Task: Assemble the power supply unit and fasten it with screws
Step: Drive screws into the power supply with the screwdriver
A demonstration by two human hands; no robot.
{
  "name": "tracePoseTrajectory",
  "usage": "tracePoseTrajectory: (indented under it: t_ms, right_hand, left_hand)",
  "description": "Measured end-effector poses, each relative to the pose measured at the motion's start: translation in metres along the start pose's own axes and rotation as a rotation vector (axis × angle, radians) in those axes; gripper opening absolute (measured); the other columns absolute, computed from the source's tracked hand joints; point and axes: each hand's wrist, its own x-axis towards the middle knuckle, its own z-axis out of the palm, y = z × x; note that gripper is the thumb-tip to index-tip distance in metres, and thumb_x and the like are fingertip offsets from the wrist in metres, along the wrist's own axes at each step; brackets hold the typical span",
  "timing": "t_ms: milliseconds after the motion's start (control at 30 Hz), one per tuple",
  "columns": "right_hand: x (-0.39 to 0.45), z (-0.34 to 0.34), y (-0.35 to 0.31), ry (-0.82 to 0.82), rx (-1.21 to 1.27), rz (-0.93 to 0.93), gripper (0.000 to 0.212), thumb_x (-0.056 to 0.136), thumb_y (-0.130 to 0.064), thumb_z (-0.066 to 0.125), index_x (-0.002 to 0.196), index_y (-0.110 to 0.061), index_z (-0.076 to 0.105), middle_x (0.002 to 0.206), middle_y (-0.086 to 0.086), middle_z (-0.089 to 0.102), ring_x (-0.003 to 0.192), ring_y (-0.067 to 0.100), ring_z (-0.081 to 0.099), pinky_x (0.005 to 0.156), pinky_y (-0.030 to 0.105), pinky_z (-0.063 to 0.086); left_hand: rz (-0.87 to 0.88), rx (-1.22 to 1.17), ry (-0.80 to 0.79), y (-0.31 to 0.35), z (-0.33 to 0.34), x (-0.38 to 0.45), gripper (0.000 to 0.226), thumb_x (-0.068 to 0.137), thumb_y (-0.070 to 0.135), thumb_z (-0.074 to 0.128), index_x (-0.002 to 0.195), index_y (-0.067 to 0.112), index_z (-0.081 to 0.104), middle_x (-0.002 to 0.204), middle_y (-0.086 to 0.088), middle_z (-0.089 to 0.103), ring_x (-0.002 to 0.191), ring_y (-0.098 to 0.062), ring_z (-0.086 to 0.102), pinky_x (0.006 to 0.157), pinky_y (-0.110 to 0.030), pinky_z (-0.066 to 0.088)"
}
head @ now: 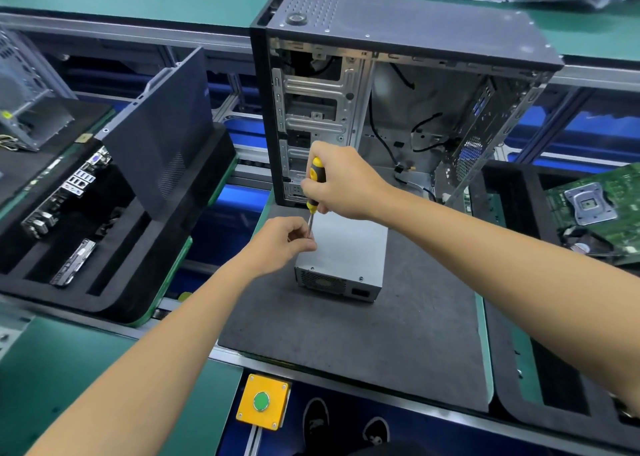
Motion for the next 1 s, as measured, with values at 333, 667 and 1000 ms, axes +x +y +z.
tracePoseTrajectory:
  t_ms: [333, 667, 1000]
  right_hand:
    - [-0.001, 0.002, 0.001, -0.039, -0.035, -0.032, 0.011, 0.088, -0.012, 0.056, 0.09, -0.004, 0.049, 0.075, 0.01, 0.066, 0.06, 0.019, 0.067, 0.061, 0.044, 0.057]
    - [-0.002, 0.002, 0.002, -0.09, -0.064, -0.058, 0.012, 0.087, -0.011, 0.06, 0.089, -0.002, 0.052, 0.077, 0.01, 0.065, 0.069, 0.022, 0.067, 0.065, 0.046, 0.056]
    - [-0.002, 0.006, 0.004, -0.133, -0.063, -0.061, 0.012, 0.087, -0.011, 0.06, 0.086, -0.003, 0.051, 0.073, 0.006, 0.064, 0.059, 0.014, 0.068, 0.061, 0.041, 0.058]
  left_hand:
    - [0.0, 0.094, -0.018, 0.001, 0.003, -0.003, 0.026, 0.09, 0.015, 0.065, 0.07, 0.029, 0.056, 0.076, 0.008, 0.062, 0.066, -0.003, 0.052, 0.063, -0.017, 0.041]
    - [-0.006, 0.108, -0.019, 0.0, 0.01, -0.006, 0.023, 0.091, 0.015, 0.064, 0.073, 0.028, 0.057, 0.076, 0.009, 0.06, 0.068, -0.006, 0.052, 0.063, -0.019, 0.04]
    - [0.015, 0.148, -0.012, 0.0, 0.014, -0.009, 0.03, 0.089, 0.015, 0.067, 0.07, 0.032, 0.052, 0.077, 0.01, 0.06, 0.07, -0.006, 0.055, 0.063, -0.016, 0.037]
